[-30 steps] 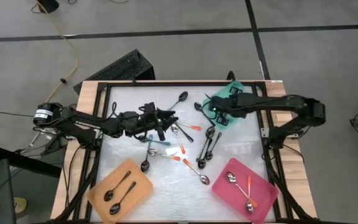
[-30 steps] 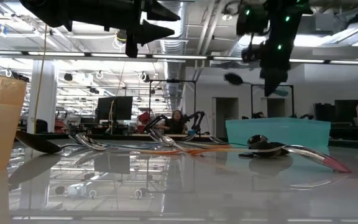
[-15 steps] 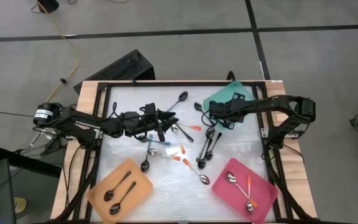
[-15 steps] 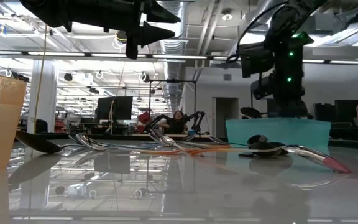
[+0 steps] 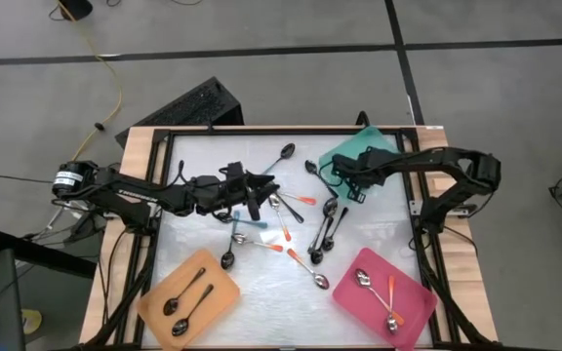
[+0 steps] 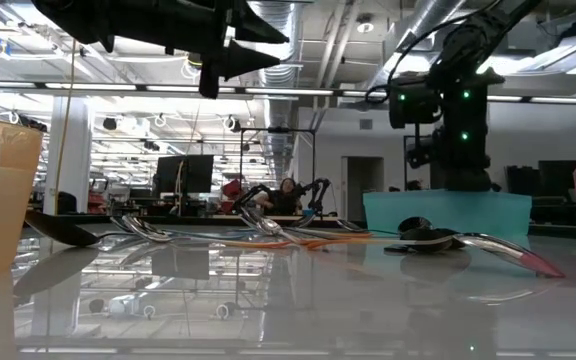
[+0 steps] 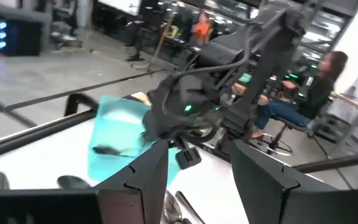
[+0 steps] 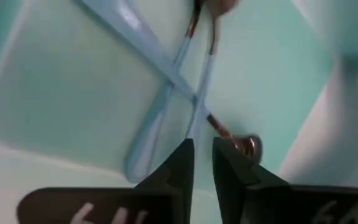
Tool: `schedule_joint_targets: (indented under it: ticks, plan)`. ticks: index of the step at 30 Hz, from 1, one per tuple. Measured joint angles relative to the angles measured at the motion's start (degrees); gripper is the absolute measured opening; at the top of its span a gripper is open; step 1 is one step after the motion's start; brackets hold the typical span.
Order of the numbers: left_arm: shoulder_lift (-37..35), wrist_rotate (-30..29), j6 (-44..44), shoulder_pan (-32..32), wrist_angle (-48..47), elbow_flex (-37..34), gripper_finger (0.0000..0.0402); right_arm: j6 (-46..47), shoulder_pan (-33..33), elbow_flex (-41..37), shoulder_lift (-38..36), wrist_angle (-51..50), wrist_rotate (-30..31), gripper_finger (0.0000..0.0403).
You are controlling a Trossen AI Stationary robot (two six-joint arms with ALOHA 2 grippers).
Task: Sort silverware by color (type)
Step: Put the blue spoon into the blue bin, then put the orange spoon into the red bin
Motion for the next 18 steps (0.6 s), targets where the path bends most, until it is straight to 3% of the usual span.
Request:
schedule_joint_targets:
  ticks: [4,11,18]
  plan:
    - [0.0,-3.47,-2.74,0.11,-1.76,0.0,0.0157,-0.6,-0.2,1.22,-2.4,1.49,-0.42,0.0096]
    - [-1.32,-1.08,-2.73,0.17,-11.39,1.29,0.0157,1.14,0.81,3.74,-10.32,1.46,-2.87,0.0133]
    - [-5.96,4.52,0.19,0.16,-23.61,4.45,0.0157,7.29,5.45,4.75,-20.41,7.99,-15.75,0.014]
